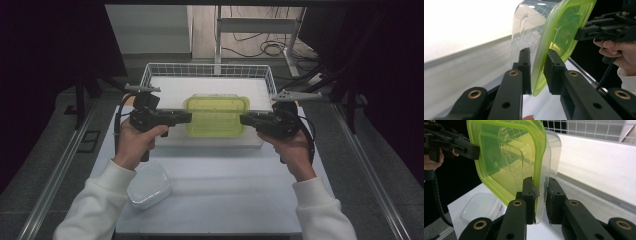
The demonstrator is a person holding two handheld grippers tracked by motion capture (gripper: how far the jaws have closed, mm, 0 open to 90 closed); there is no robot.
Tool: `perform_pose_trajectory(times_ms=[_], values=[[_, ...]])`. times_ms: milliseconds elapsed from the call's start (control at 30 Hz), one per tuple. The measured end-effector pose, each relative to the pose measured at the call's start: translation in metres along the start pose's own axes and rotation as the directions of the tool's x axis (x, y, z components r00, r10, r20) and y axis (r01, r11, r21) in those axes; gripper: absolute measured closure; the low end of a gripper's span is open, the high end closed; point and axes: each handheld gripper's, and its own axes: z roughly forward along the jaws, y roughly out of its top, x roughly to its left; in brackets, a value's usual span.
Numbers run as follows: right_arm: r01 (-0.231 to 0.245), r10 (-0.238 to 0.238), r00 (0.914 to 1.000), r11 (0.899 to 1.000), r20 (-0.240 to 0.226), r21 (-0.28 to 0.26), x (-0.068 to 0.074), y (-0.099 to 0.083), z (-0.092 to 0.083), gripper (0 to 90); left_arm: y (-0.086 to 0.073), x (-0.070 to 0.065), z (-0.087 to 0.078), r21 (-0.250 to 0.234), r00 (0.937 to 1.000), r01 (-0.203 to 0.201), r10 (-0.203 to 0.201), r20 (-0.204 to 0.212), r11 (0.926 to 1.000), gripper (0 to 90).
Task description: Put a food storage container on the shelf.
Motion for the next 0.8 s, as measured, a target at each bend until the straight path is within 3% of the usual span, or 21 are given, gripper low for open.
perform_pose_trajectory(times_ms=[400, 800], values=[[-0.014, 0.015, 0.9998, 1.0, 0.013, -0.01, -0.019, 0.016, 0.003, 78.8, 0.028, 0.008, 0.012, 0.012, 0.9996, -0.028, 0.028, -0.011, 0.9996, 77.2], [-0.037, 0.037, 0.9989, 0.999, 0.028, -0.01, -0.04, 0.041, 0.017, 78.8, 0.057, 0.036, 0.029, 0.027, 0.9999, -0.01, 0.011, -0.006, 0.9996, 78.6]])
